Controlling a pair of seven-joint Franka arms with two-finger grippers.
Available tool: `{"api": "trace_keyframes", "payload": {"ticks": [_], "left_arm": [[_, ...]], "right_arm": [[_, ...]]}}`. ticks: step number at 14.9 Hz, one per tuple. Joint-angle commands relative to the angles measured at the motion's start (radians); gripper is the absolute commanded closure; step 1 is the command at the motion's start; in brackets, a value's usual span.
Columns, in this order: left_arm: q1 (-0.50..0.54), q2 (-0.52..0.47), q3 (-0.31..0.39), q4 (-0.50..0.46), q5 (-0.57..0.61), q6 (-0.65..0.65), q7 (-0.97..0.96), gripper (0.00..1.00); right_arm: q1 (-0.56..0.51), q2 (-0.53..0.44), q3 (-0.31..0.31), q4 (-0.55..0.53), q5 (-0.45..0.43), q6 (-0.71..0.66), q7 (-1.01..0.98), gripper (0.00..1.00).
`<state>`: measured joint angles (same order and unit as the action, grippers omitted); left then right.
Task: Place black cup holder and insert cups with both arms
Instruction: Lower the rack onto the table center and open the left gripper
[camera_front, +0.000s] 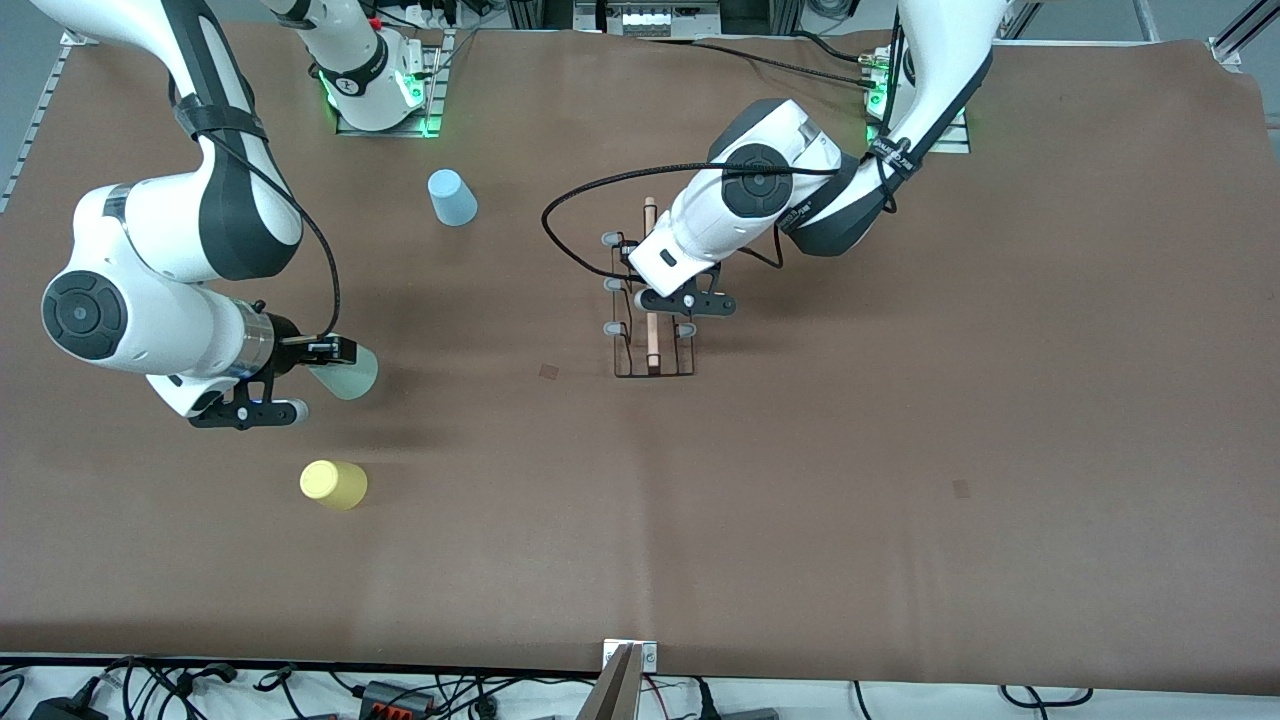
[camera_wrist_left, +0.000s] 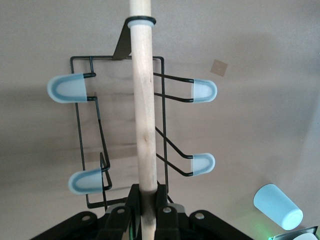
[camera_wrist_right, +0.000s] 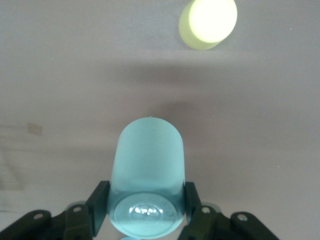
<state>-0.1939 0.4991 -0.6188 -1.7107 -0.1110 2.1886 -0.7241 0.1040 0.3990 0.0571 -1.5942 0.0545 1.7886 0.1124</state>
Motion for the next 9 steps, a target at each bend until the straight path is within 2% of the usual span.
{"api": "trace_keyframes", "payload": {"ticks": [1,9], "left_arm": [[-0.018,0.006,0.005,0.017,0.02,0.011,-0.021,0.99],[-0.032,0.027,0.005,0.017,0.057,0.01,-0.02,0.96]], "right_arm": [[0.01,0.004,0.004,0.019,0.015,-0.017,-0.005,0.7],[0.01,0.004,0.004,0.019,0.013,0.029,0.003,0.7]]}}
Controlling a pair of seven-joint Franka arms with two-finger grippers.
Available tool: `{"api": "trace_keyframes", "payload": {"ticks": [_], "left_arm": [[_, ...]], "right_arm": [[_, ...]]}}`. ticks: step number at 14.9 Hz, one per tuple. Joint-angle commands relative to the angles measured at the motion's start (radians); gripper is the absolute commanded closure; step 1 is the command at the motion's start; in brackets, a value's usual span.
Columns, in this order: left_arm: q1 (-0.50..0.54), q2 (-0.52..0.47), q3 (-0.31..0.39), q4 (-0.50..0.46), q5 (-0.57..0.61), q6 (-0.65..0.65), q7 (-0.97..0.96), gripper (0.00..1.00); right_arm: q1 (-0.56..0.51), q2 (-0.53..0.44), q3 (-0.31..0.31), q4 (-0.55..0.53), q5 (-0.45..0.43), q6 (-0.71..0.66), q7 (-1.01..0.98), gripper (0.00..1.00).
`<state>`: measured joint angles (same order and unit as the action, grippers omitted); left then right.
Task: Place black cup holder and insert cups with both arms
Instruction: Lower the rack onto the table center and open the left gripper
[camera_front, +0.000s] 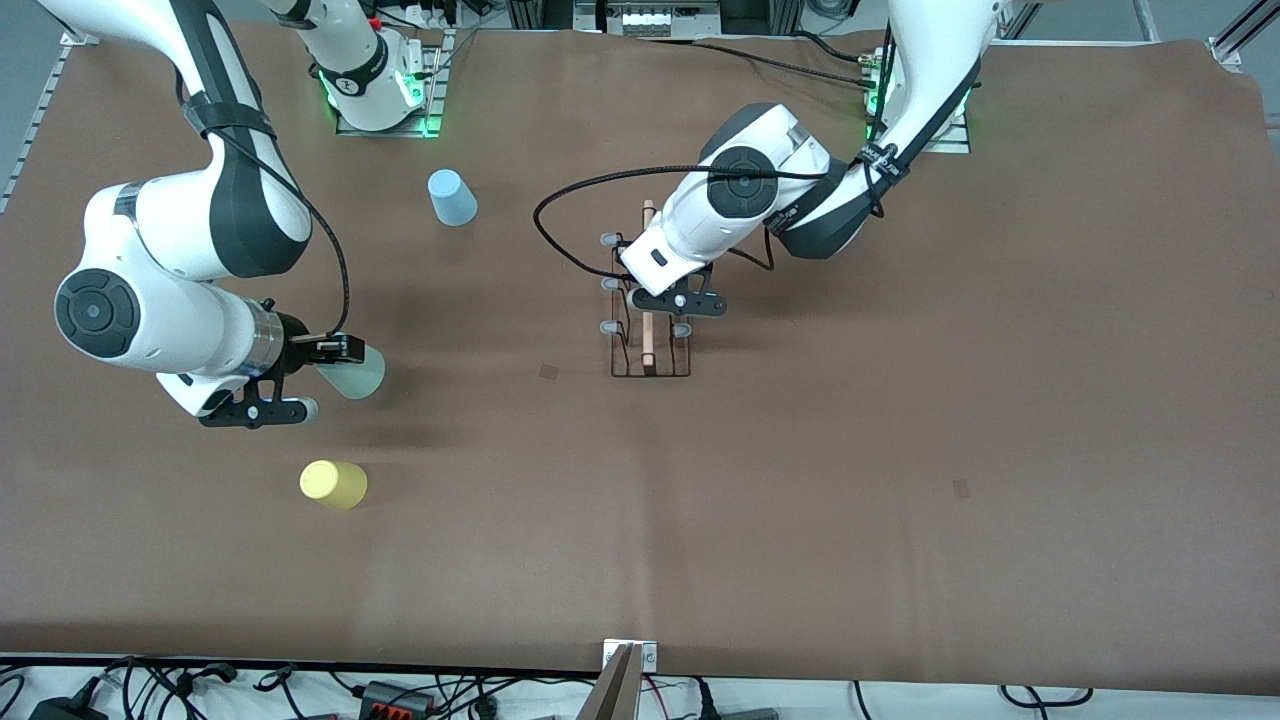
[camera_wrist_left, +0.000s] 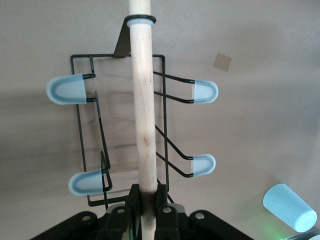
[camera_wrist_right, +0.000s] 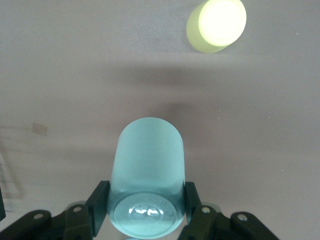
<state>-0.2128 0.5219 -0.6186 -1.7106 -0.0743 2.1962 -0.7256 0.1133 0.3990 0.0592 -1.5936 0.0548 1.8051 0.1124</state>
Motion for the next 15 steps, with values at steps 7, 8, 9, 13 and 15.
{"api": "trace_keyframes", "payload": {"ticks": [7,8,9,13,15], "left_arm": [[-0.013,0.001,0.002,0.019,0.021,-0.003,-0.051,0.58],[-0.013,0.0,0.002,0.019,0.021,-0.003,-0.051,0.51],[-0.011,0.0,0.002,0.019,0.021,-0.006,-0.052,0.48],[-0.004,-0.023,-0.003,0.026,0.021,-0.056,-0.057,0.44],[0.006,-0.045,-0.003,0.032,0.021,-0.11,-0.069,0.41]], "right_arm": [[0.005,0.004,0.002,0.017,0.013,0.02,0.003,0.7],[0.009,0.004,0.002,0.015,0.014,0.02,0.004,0.7],[0.012,0.006,0.002,0.015,0.014,0.02,0.006,0.7],[0.013,0.006,0.002,0.015,0.014,0.02,0.009,0.7],[0.014,0.006,0.002,0.017,0.013,0.02,0.012,0.7]]}}
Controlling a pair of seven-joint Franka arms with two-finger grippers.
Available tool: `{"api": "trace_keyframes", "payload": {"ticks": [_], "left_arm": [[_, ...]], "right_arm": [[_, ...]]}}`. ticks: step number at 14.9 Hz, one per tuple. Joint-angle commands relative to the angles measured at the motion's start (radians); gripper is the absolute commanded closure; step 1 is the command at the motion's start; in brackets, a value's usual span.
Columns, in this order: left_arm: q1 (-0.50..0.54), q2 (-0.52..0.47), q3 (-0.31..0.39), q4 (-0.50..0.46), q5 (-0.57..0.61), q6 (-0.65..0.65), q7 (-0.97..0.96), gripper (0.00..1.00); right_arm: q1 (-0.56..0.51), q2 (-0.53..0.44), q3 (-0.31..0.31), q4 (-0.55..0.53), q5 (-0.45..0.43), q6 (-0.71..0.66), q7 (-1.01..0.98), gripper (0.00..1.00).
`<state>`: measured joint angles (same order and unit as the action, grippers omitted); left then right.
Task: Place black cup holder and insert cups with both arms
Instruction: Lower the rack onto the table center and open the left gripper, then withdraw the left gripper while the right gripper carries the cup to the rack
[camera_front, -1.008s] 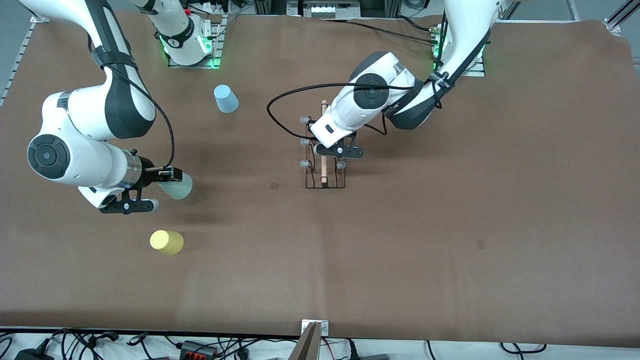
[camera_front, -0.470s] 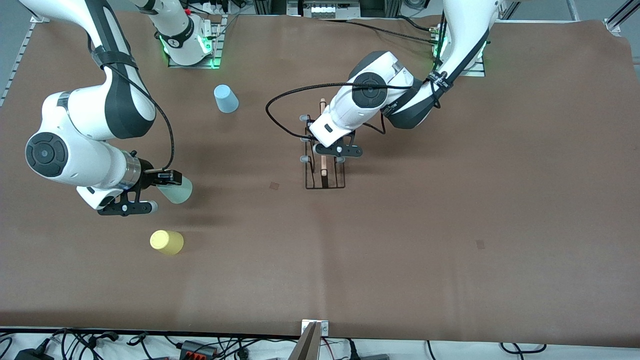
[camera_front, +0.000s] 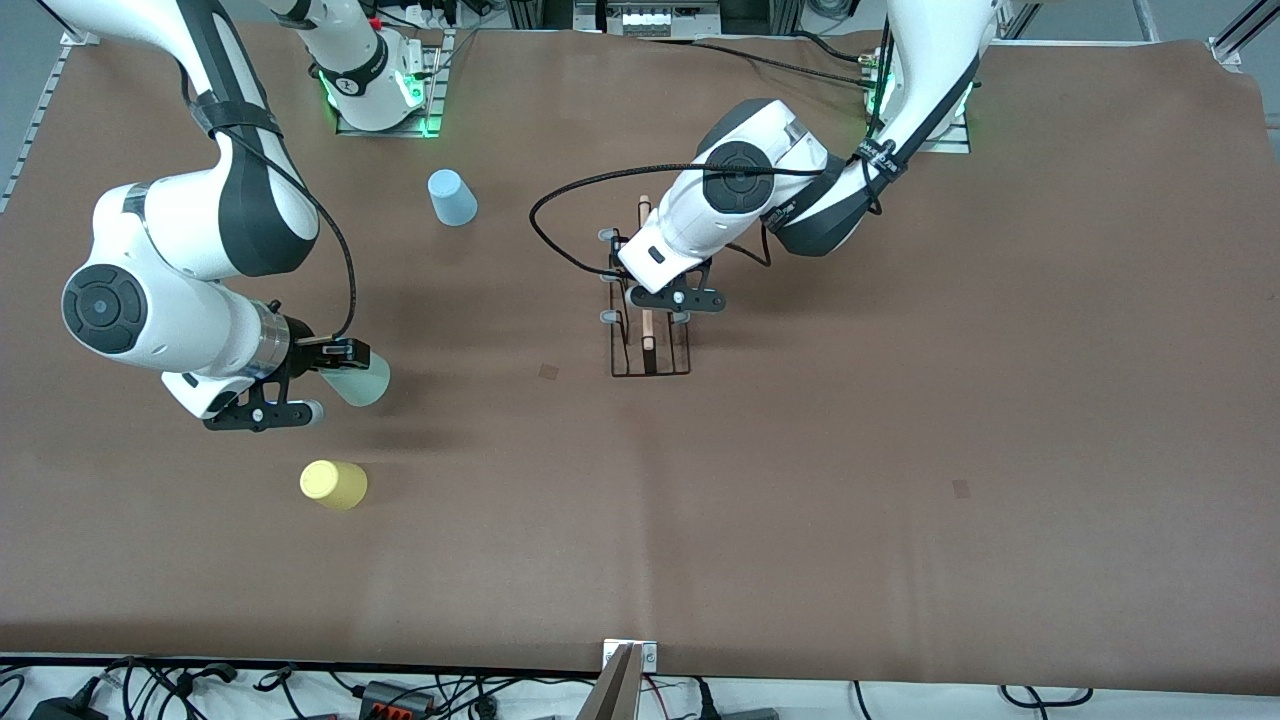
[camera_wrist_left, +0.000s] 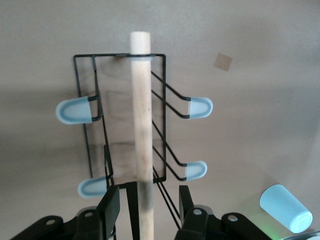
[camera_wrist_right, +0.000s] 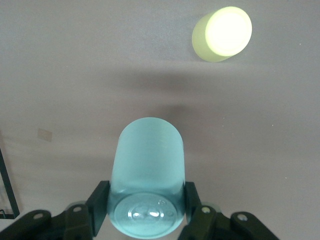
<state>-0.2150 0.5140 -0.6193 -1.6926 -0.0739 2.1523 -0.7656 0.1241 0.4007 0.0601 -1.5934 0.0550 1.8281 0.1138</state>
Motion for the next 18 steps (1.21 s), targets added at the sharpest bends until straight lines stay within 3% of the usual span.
{"api": "trace_keyframes", "payload": {"ticks": [1,9,11,13,14,15,16,18], "left_arm": [[0.023,-0.052,-0.002,0.013,0.02,-0.087,-0.024,0.42],[0.221,-0.238,0.0,0.016,0.022,-0.334,0.052,0.39],[0.311,-0.287,-0.005,0.018,0.025,-0.396,0.17,0.39],[0.379,-0.325,-0.002,0.019,0.023,-0.46,0.254,0.23],[0.42,-0.342,-0.007,0.021,0.023,-0.485,0.281,0.22],[0.449,-0.351,-0.01,0.022,0.023,-0.509,0.293,0.08],[0.457,-0.37,0.001,0.039,0.025,-0.54,0.296,0.0],[0.489,-0.379,0.015,0.115,0.04,-0.615,0.298,0.0]], "right_arm": [[0.006,0.003,0.001,0.016,0.014,-0.004,0.012,0.7],[0.139,-0.026,0.001,0.021,0.014,-0.065,0.069,0.7],[0.202,-0.026,0.001,0.021,0.016,-0.108,0.076,0.7],[0.285,-0.026,0.001,0.021,0.04,-0.125,0.081,0.7],[0.307,-0.026,0.001,0.021,0.075,-0.133,0.093,0.7],[0.322,-0.026,0.001,0.021,0.104,-0.141,0.102,0.7],[0.345,-0.026,0.001,0.021,0.12,-0.142,0.104,0.7],[0.394,-0.02,0.001,0.021,0.143,-0.138,0.104,0.7]]}}
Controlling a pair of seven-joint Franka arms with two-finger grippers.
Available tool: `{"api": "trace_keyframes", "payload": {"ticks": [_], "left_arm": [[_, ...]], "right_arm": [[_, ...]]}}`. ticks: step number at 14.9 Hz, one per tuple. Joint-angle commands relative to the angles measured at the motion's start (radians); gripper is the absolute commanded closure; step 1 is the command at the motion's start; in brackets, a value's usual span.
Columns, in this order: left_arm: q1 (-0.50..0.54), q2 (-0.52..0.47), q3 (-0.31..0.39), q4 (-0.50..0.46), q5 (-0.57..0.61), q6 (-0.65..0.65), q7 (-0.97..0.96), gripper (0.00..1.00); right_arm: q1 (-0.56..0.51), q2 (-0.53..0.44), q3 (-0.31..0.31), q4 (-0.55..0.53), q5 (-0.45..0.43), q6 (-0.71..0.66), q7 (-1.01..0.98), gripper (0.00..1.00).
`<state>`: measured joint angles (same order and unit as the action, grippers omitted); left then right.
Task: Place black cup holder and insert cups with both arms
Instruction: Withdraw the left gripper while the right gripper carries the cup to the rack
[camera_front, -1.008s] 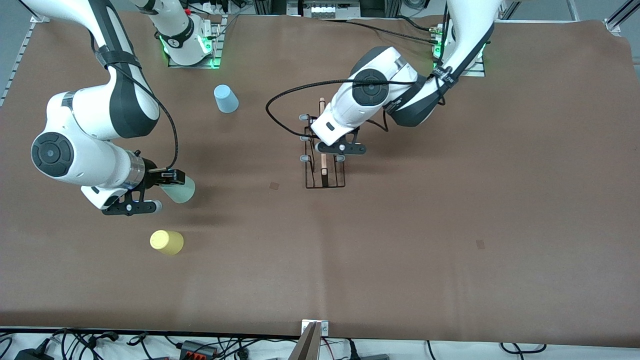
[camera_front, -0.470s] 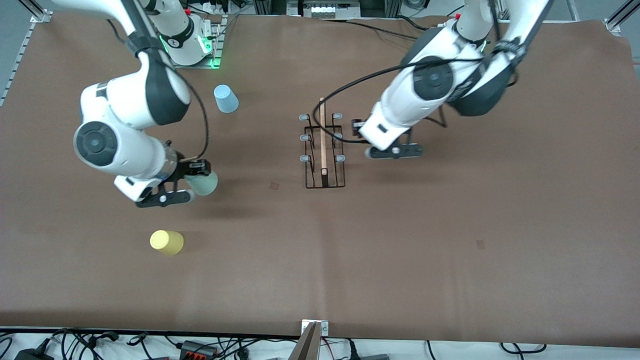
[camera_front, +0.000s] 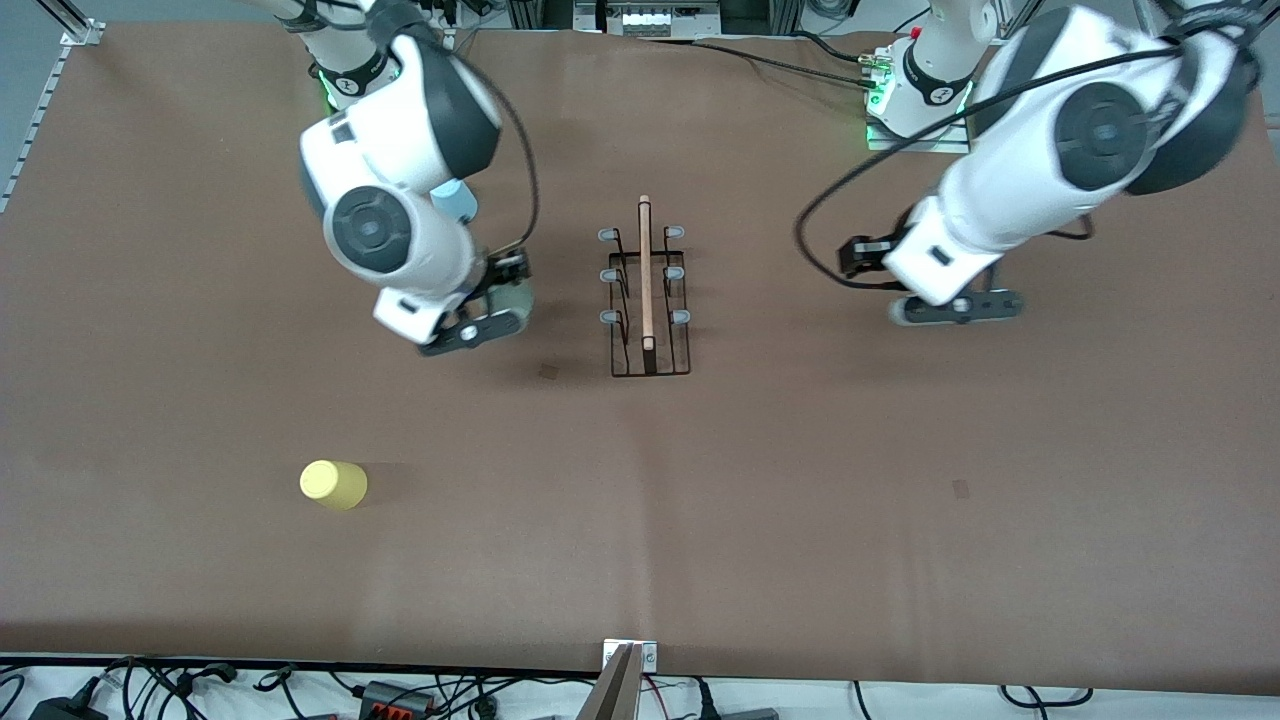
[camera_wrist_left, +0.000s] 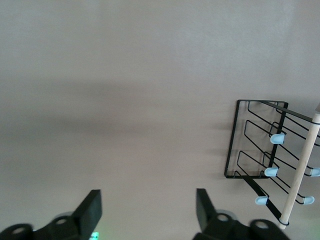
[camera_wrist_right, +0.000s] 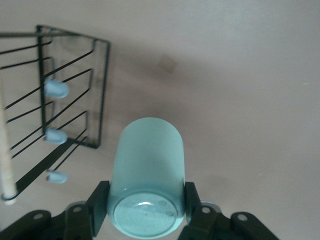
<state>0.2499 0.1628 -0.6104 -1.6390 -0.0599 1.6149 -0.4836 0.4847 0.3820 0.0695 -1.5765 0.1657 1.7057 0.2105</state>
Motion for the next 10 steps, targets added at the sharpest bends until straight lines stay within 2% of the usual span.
{"api": "trace_keyframes", "payload": {"ticks": [1,4,10], "left_arm": [[0.061,-0.029,0.006,0.097,0.032,-0.107,0.022,0.0],[0.167,-0.034,0.006,0.148,0.034,-0.181,0.092,0.0],[0.201,-0.035,-0.003,0.136,0.035,-0.177,0.108,0.0]], "right_arm": [[0.061,0.001,-0.008,0.001,0.052,-0.011,0.007,0.7],[0.116,0.012,-0.008,0.0,0.063,-0.017,0.033,0.7],[0.183,0.031,-0.008,-0.003,0.064,-0.017,0.033,0.7]]}}
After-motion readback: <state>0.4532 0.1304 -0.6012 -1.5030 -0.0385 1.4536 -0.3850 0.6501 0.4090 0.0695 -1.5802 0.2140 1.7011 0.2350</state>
